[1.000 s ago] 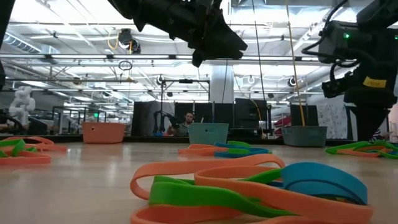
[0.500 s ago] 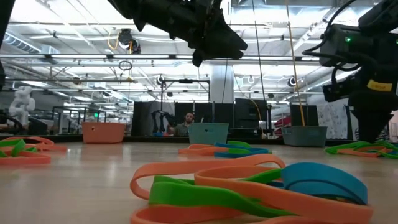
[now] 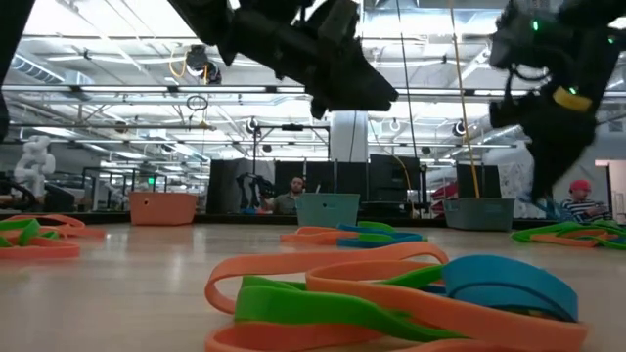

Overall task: Sort rubber bands into baskets
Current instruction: Put the blue rubber band into the light blue bin

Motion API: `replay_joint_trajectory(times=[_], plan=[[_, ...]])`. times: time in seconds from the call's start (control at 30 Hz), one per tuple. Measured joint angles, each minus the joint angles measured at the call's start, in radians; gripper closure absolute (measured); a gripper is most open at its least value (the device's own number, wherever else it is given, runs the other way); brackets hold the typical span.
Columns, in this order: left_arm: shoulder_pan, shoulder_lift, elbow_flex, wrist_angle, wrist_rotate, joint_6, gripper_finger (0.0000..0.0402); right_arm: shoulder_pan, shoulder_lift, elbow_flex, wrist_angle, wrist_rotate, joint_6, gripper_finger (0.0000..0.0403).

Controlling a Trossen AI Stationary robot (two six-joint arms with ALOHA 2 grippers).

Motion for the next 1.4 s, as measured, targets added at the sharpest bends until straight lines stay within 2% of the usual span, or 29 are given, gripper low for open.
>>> replay_joint_trajectory(times=[0.2, 0.3, 0.4, 0.5, 0.63, 0.93, 1.4], plan=[[-0.001, 0.089, 0.0, 0.16, 0.03, -0.008, 0.0272, 0.065, -0.025, 0.036, 0.241, 0.012, -0.169, 0.0402], [0.005, 0.126, 0.0, 0.215, 0.039, -0.008, 0.0272, 0.1, -0.033, 0.037, 0.382, -0.05, -0.261, 0.0402], [0.014, 0.164, 0.0, 0.325, 0.126, -0.007, 0.0272, 0.134, -0.033, 0.037, 0.511, -0.103, -0.344, 0.0402], [0.009, 0.184, 0.0, 0.367, 0.143, -0.006, 0.0272, 0.157, -0.03, 0.037, 0.598, -0.166, -0.391, 0.0402], [0.015, 0.184, 0.0, 0.365, 0.142, 0.015, 0.0272, 0.177, -0.029, 0.037, 0.633, -0.189, -0.406, 0.0403], [0.013, 0.181, 0.0, 0.398, 0.265, 0.062, 0.0272, 0.181, -0.029, 0.037, 0.656, -0.187, -0.413, 0.0403], [0.001, 0.181, 0.0, 0.415, 0.254, 0.107, 0.0272, 0.181, -0.014, 0.037, 0.776, -0.181, -0.467, 0.0402]])
